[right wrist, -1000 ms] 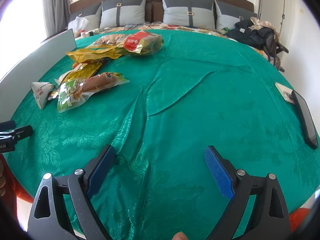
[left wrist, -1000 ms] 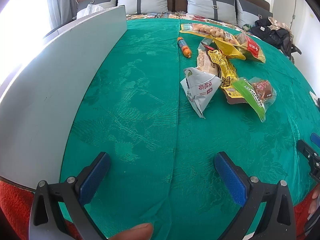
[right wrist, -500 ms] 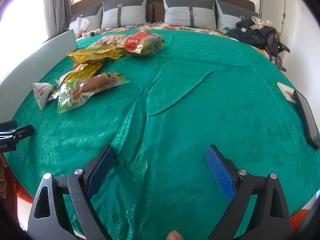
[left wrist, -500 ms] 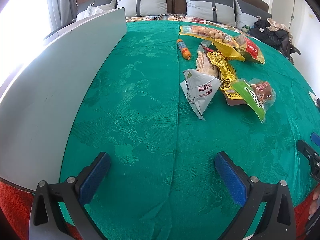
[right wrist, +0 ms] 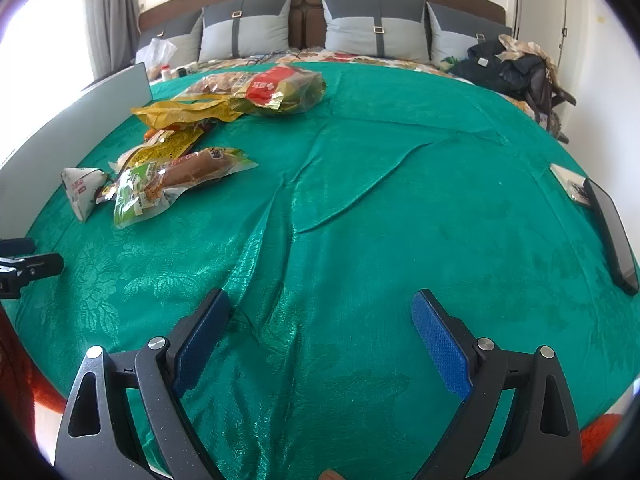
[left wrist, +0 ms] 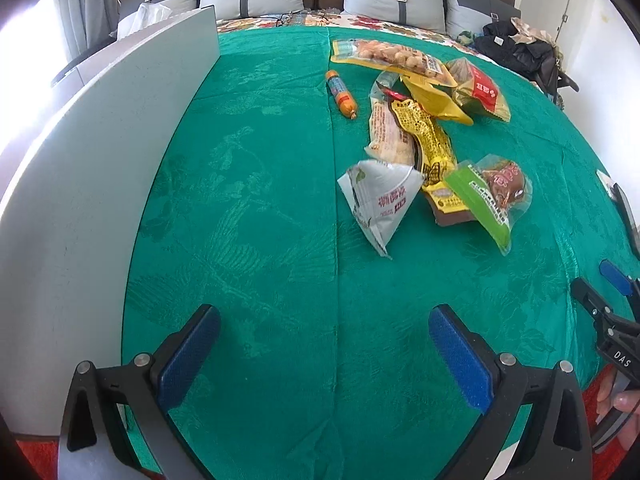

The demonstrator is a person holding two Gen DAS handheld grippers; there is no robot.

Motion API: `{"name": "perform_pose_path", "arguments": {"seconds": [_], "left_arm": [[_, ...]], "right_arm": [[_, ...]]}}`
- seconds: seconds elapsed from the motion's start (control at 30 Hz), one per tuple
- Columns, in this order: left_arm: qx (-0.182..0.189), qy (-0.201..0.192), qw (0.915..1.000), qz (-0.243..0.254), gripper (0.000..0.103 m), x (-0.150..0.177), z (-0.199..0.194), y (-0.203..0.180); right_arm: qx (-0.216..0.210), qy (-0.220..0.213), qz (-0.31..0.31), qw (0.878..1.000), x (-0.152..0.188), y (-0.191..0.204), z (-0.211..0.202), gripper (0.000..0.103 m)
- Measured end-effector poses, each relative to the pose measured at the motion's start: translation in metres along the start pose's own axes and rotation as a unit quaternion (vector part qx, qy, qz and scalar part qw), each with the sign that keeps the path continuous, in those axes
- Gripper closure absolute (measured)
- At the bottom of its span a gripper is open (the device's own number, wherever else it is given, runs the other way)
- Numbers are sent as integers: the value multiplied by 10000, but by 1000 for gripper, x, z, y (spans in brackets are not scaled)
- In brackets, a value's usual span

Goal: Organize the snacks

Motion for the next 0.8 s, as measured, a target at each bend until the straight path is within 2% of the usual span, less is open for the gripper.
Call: {"name": "perform_pose_path", "arguments": {"seconds": [0.17, 0.2, 0.27, 0.3, 0.33, 0.4, 0.5, 0.7, 0.77, 0.8], "left_arm": [[266, -202, 9981, 516, 2, -39, 14, -20], [259, -219, 9973, 649, 9, -43, 18, -23], [397, -152, 9962, 756, 31, -48, 27, -30], [545, -51, 9958, 728, 53, -48, 31, -34], [677, 52, 9955, 664, 70, -47, 35, -34], [658, 42, 9962, 568, 73, -45, 30, -32], [771, 59, 9962, 387, 74, -32, 13, -23], [837, -154, 9962, 192, 73, -12, -20, -4], [845, -180, 9962, 118, 52, -12, -18, -4], [786, -167, 9967, 97, 27, -13, -14, -4]], "right_arm": [[-4, -1, -1, 10000, 0, 0, 0, 8], [-8, 4, -3, 10000, 0, 0, 0, 8], [-20, 10, -6, 10000, 0, 0, 0, 8], [-24, 6, -7, 10000, 0, 0, -1, 8], [-25, 5, -8, 10000, 0, 0, -1, 8], [-30, 8, -10, 10000, 0, 0, -1, 8], [-42, 7, -16, 10000, 1, 0, -1, 8], [-14, 5, 4, 10000, 2, -1, -2, 8], [-8, 1, 8, 10000, 1, -1, -2, 8], [-7, -1, 9, 10000, 1, -1, -2, 8]]}}
Point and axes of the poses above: each gripper's, at about its wrist camera, not at the fingertips, and z roughly the way its jaws point, y to its left, x to its underside, the point moved 8 cm from there along z, roughly the way its jaws point, and after that the axes turned 12 degrees about -y, right-handed, at the moved point
